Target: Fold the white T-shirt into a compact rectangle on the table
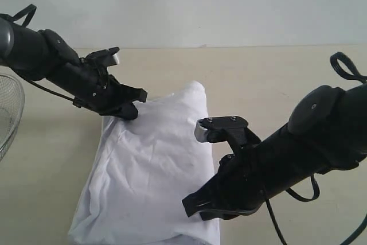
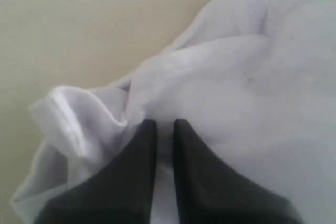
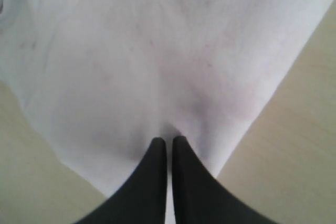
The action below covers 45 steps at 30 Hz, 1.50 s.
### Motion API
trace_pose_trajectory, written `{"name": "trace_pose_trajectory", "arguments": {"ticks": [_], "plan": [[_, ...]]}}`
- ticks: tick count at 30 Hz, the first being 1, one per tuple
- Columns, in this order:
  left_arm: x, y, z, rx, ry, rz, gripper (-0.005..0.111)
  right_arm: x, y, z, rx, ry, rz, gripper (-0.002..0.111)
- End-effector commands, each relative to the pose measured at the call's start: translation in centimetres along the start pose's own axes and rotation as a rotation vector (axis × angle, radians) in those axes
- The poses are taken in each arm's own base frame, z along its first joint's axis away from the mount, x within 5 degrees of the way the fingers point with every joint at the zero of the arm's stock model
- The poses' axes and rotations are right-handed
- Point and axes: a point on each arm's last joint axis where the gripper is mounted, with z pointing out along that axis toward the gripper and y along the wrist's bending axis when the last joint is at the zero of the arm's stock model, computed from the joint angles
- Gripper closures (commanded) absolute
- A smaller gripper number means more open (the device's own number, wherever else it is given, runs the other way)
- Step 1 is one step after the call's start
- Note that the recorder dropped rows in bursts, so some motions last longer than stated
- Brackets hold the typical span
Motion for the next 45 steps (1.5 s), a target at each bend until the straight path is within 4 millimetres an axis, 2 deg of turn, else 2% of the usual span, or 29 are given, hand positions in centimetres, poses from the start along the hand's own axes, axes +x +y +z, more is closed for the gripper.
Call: {"name": "trace_pose_trajectory", "arguments": {"ticks": [1,7,13,16,19,22,25,26,27,29,32,36,42,45], "plan": [[-0.9,1.3,-0.7,-0.016,-0.019,-0.014,0.097,-0.1,0.0,0.0,-0.001,0.001,-0.015,0.108],[-2.5,0.5,-2.9,0.029,-0.039,0.003,0.097,-0.1,0.0,0.0,0.000,0.001,-0.013,0.108],[-3.0,-1.9,-7.2,0.104,-0.011,0.064,0.097,0.0,0.0,0.0,-0.002,0.003,-0.013,0.108],[-1.9,-3.8,-9.7,0.170,0.086,0.102,0.099,-0.1,0.0,0.0,0.001,0.000,-0.013,0.108],[0.1,-5.3,-11.0,0.167,0.155,0.165,0.102,-0.1,0.0,0.0,0.008,-0.006,-0.013,0.108],[2.7,-6.1,-11.2,0.144,0.202,0.160,0.102,-0.2,-0.1,-0.1,0.014,-0.012,-0.013,0.108],[8.2,-6.5,-10.1,0.138,0.323,0.136,0.102,-0.2,-0.1,-0.1,0.014,-0.012,-0.013,0.108],[9.0,-6.6,-10.0,0.135,0.333,0.135,0.102,-0.2,-0.1,-0.1,0.014,-0.012,-0.016,0.108],[10.9,-6.6,-9.5,0.114,0.348,0.109,0.102,-0.2,-0.1,-0.1,0.014,-0.012,-0.016,0.108],[12.8,-6.2,-8.9,0.071,0.335,0.074,0.102,-0.2,-0.1,-0.1,0.014,-0.012,-0.016,0.108],[14.0,-5.3,-8.2,0.007,0.284,0.025,0.102,-0.2,-0.1,-0.1,0.014,-0.012,-0.016,0.108],[13.8,-4.9,-7.9,-0.032,0.216,-0.006,0.102,-0.2,-0.1,-0.1,0.014,-0.012,-0.005,0.108],[13.7,-4.6,-7.9,-0.062,0.210,-0.004,0.102,-0.2,-0.1,0.0,0.012,-0.010,0.001,0.108],[14.0,-3.8,-8.1,-0.156,0.250,0.006,0.102,-0.2,-0.1,0.0,0.012,-0.010,0.003,0.108]]}}
